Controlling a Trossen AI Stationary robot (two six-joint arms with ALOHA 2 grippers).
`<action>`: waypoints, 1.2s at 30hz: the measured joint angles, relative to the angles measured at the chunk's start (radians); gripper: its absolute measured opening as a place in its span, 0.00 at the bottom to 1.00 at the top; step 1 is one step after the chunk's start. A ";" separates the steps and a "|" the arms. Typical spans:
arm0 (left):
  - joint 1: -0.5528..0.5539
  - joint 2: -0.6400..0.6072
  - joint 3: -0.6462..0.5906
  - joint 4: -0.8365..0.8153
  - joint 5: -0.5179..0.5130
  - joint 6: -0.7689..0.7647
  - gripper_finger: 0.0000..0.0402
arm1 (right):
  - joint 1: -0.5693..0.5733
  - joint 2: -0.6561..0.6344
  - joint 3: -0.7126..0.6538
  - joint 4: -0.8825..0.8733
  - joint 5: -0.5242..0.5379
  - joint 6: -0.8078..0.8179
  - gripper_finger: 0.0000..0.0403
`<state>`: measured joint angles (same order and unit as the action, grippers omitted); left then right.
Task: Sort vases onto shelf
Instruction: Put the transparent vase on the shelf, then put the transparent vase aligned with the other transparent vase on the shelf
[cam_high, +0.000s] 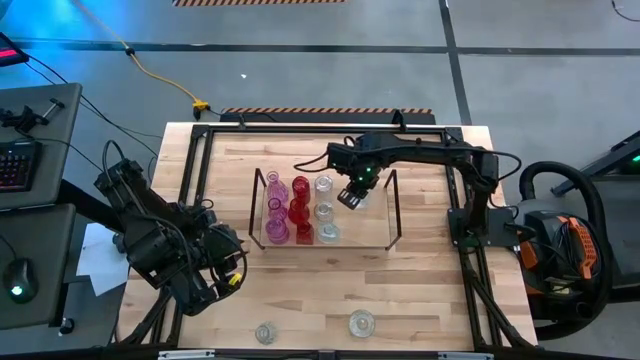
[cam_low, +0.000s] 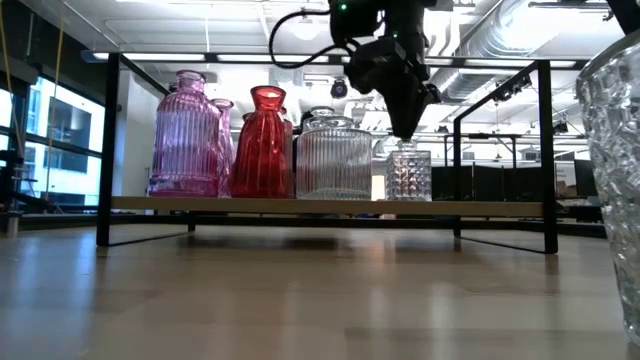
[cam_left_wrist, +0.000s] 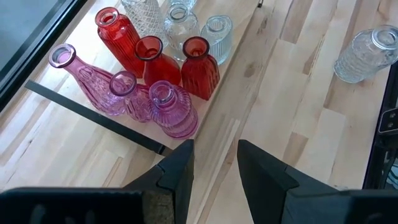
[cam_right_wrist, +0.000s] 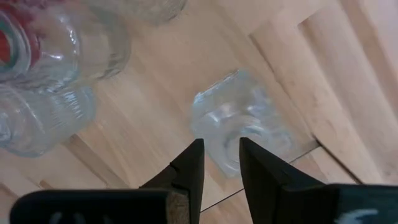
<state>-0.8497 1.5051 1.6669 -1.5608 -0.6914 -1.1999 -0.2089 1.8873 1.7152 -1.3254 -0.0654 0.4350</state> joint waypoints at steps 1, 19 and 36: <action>0.000 0.000 0.000 0.000 0.000 0.000 0.29 | 0.000 -0.009 0.000 -0.001 0.009 0.002 0.21; 0.017 0.000 0.000 0.114 0.048 0.104 0.29 | 0.261 -0.137 0.000 0.212 0.000 0.048 0.21; 0.117 0.000 0.000 0.225 0.227 0.424 0.29 | 0.838 -0.068 0.000 0.240 0.260 0.745 0.21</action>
<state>-0.7327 1.5051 1.6665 -1.3358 -0.4649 -0.7755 0.6291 1.8198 1.7157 -1.0857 0.1949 1.1796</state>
